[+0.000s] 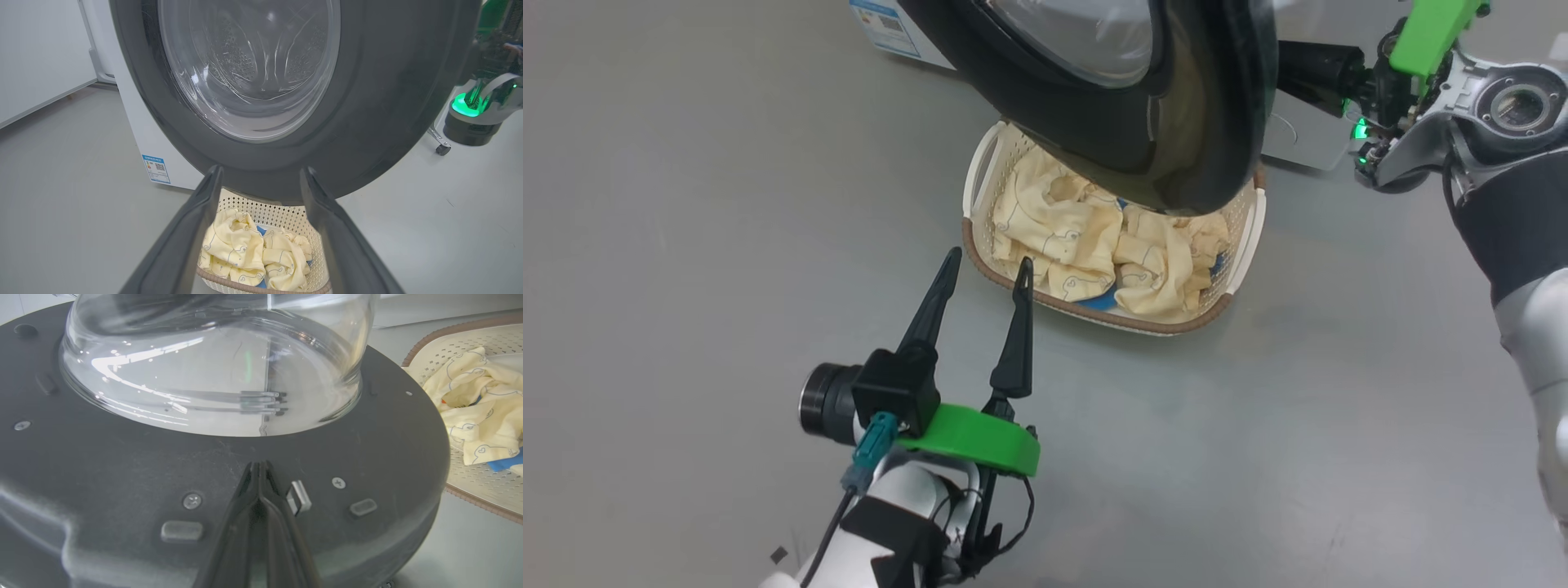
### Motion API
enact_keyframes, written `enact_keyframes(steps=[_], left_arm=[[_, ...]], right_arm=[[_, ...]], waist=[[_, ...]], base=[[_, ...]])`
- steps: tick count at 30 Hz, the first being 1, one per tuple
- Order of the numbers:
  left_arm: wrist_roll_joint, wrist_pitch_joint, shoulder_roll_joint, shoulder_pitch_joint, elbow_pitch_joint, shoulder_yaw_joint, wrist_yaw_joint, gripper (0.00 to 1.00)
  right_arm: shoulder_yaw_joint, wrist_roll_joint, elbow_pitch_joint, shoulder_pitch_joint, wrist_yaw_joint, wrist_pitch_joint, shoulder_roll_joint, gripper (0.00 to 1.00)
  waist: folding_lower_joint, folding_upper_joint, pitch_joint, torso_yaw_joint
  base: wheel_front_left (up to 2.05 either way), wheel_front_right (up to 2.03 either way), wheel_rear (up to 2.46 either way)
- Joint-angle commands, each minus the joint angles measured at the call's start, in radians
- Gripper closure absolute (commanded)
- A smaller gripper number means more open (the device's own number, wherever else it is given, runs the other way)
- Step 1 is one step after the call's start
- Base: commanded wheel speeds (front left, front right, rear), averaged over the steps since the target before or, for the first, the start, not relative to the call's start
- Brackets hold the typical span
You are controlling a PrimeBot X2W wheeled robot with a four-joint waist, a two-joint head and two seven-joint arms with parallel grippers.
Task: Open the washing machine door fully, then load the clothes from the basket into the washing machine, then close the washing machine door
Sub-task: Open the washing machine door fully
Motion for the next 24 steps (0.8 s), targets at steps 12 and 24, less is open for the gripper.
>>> enact_keyframes(steps=[12, 24], left_arm=[[0.021, -0.011, 0.015, 0.025, -0.019, 0.036, -0.009, 0.0], [0.024, -0.011, 0.015, 0.03, -0.018, 0.041, -0.012, 0.0]], right_arm=[[0.028, 0.034, -0.131, 0.085, 0.0, 0.044, 0.075, 1.0], [0.077, 0.059, -0.219, 0.153, 0.0, 0.092, 0.109, 1.0]], waist=[[0.0001, -0.0001, -0.034, -0.005], [0.0001, -0.0001, -0.041, -0.007]], base=[[0.0, 0.0, 0.0], [0.0, 0.0, 0.0]])
